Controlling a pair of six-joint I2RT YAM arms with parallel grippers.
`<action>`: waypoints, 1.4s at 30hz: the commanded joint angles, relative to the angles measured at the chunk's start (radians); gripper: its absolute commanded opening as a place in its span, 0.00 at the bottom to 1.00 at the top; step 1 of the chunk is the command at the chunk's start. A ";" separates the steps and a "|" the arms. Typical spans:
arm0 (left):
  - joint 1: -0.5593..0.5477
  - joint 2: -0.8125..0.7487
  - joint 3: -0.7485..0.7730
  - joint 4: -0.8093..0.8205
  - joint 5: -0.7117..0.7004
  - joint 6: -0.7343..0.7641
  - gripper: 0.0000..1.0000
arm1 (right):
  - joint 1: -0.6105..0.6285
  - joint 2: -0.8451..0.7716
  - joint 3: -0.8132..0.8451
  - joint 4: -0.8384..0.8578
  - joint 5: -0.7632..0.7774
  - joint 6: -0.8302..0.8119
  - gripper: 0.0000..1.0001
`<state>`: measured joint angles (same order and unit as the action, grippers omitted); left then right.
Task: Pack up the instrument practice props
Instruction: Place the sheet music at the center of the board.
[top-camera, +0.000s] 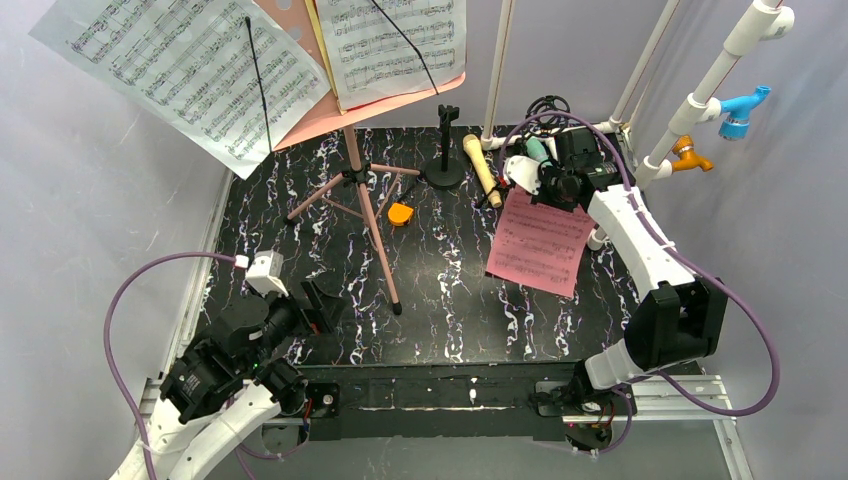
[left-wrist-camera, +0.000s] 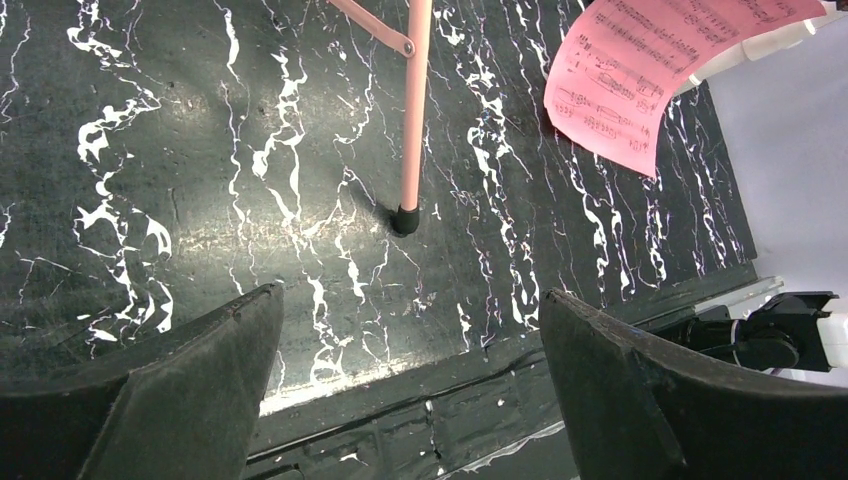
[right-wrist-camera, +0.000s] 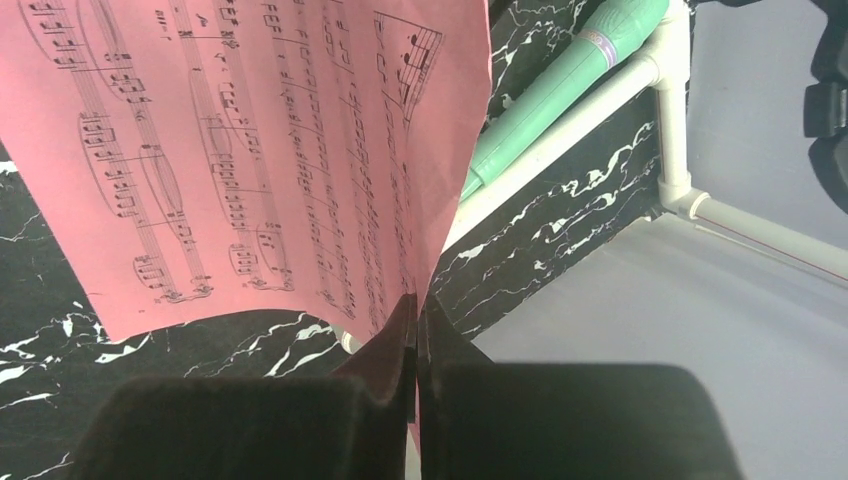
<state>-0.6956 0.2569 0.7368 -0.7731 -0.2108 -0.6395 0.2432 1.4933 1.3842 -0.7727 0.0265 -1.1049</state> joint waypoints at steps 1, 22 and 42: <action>0.004 -0.007 0.039 -0.026 -0.040 0.024 0.98 | -0.002 -0.004 0.036 0.053 -0.018 -0.038 0.01; 0.004 -0.025 0.044 -0.042 -0.057 0.045 0.98 | -0.002 0.036 -0.037 0.193 0.119 -0.064 0.01; 0.004 -0.028 0.052 -0.057 -0.073 0.079 0.98 | 0.025 0.061 0.008 0.437 0.454 -0.212 0.01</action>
<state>-0.6956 0.2386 0.7643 -0.8169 -0.2634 -0.5755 0.2741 1.5314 1.3540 -0.5430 0.3248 -1.2617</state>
